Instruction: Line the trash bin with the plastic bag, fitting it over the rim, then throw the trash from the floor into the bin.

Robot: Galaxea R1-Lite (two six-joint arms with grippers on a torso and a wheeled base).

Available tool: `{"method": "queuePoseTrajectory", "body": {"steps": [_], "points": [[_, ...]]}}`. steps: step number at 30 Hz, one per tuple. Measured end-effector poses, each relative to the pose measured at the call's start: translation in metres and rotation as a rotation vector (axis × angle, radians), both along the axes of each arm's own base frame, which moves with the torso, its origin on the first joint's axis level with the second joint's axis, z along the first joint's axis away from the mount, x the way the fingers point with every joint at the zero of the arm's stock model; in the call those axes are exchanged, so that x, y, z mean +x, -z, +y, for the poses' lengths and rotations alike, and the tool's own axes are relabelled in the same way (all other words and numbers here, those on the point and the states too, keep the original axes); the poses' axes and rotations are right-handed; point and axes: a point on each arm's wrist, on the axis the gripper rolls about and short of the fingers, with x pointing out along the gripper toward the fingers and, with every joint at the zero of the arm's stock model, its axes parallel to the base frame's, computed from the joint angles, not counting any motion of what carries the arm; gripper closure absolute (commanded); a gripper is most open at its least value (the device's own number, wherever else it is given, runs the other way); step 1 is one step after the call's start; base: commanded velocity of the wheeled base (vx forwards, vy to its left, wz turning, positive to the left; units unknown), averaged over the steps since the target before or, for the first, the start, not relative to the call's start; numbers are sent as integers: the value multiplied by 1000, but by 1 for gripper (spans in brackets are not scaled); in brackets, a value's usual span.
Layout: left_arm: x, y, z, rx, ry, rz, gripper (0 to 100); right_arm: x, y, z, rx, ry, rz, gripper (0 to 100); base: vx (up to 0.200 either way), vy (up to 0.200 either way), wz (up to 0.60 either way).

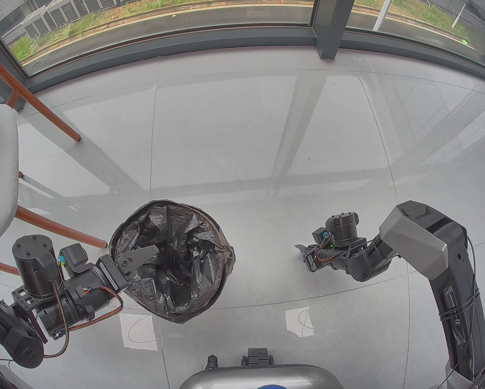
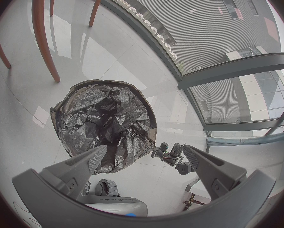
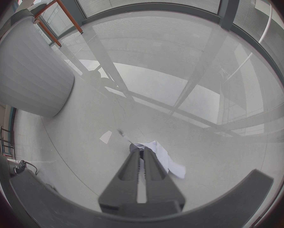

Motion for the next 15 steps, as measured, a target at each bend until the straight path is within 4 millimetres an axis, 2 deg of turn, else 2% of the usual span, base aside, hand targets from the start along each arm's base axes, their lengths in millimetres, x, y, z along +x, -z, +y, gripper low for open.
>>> {"method": "queuePoseTrajectory", "body": {"steps": [10,15], "points": [[-1,1,1,0,-3,4,0,-1,-1,0,5,-8,2,100,0,0,0],[-1,1,1,0,-3,5,0,-1,-9,0,11,-8,-10,100,0,0,0]]}}
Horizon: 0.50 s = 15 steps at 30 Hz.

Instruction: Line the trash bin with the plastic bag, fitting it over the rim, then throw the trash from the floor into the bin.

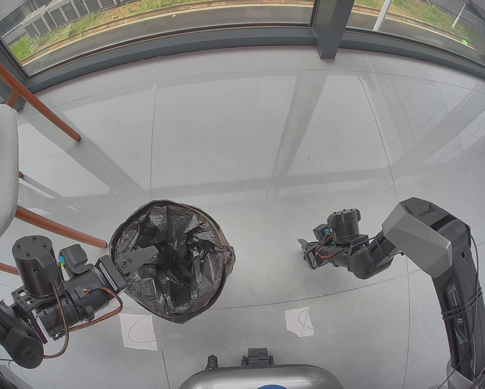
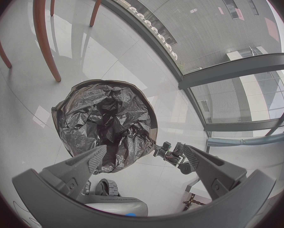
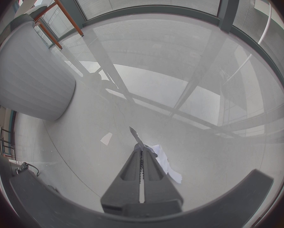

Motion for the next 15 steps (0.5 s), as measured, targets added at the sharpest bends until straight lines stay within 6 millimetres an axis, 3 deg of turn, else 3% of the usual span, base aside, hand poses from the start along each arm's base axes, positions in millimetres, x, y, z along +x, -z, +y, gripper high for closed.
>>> {"method": "queuePoseTrajectory", "body": {"steps": [15], "points": [[0,0,0,-4,-3,4,0,-4,-17,-2,7,2,-23,100,0,0,0]]}}
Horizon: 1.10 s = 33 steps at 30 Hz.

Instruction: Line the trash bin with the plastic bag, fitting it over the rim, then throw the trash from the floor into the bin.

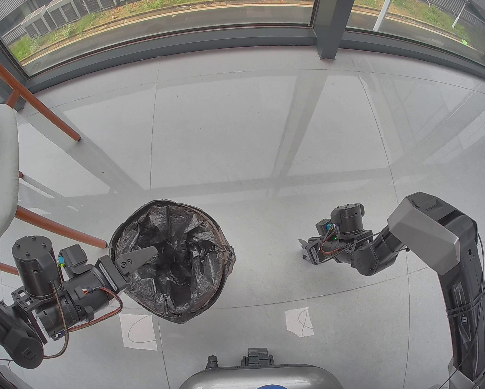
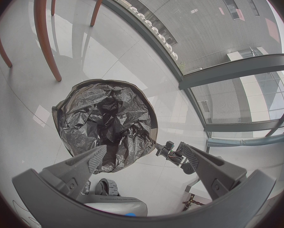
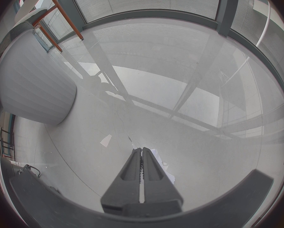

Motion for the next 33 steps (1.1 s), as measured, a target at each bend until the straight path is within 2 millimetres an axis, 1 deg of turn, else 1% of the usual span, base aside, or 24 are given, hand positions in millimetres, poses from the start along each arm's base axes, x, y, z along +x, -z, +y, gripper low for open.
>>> {"method": "queuePoseTrajectory", "body": {"steps": [1,2,19,29,30,33], "points": [[0,0,0,0,-1,0,0,0,0,0,0,0,0,100,0,0,0],[0,0,0,-1,0,0,0,0,-1,0,-1,0,-2,0,0,0,0],[0,0,0,-3,0,1,0,7,-2,8,0,-21,-30,0,0,0,0],[3,1,1,-1,-10,7,0,13,12,11,-7,-24,-13,0,0,0,0],[3,1,2,0,-11,8,0,14,14,11,-7,-24,-12,100,0,0,0],[3,2,2,0,-12,9,0,15,17,12,-8,-24,-12,100,0,0,0]]}}
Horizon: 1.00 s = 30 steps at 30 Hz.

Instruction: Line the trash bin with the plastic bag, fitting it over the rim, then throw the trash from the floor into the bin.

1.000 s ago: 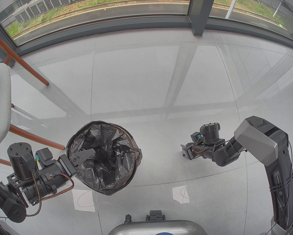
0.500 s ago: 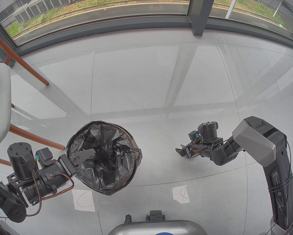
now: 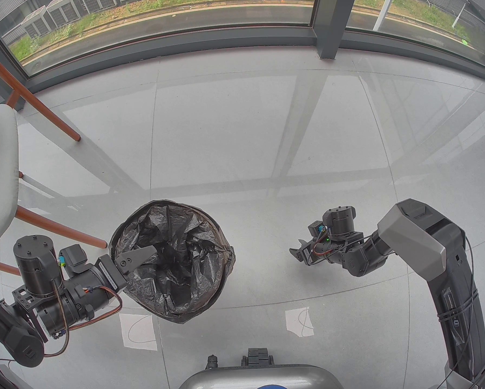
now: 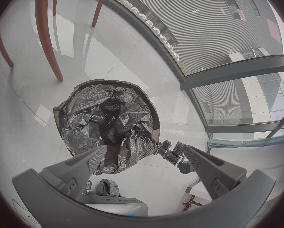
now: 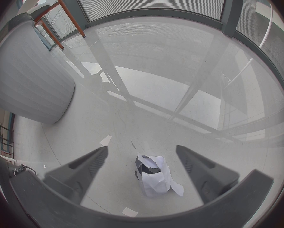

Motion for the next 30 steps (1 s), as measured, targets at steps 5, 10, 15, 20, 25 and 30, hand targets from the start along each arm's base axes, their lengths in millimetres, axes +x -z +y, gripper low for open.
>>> {"method": "queuePoseTrajectory", "body": {"steps": [5,10,15,20,25,30], "points": [[0,0,0,0,-1,2,0,1,3,-1,-1,2,4,100,0,0,0],[0,0,0,0,-2,2,0,2,4,-2,0,5,3,100,0,0,0],[-1,1,0,0,-2,6,0,2,2,-3,3,8,-2,100,0,0,0],[-1,1,1,0,-2,5,0,1,-9,-4,9,9,-13,100,0,0,0],[-1,1,1,0,-3,5,0,-4,-25,-5,16,9,-23,100,0,0,0],[-1,1,1,-1,-4,5,0,-13,-43,-8,22,10,-27,100,0,0,0]]}}
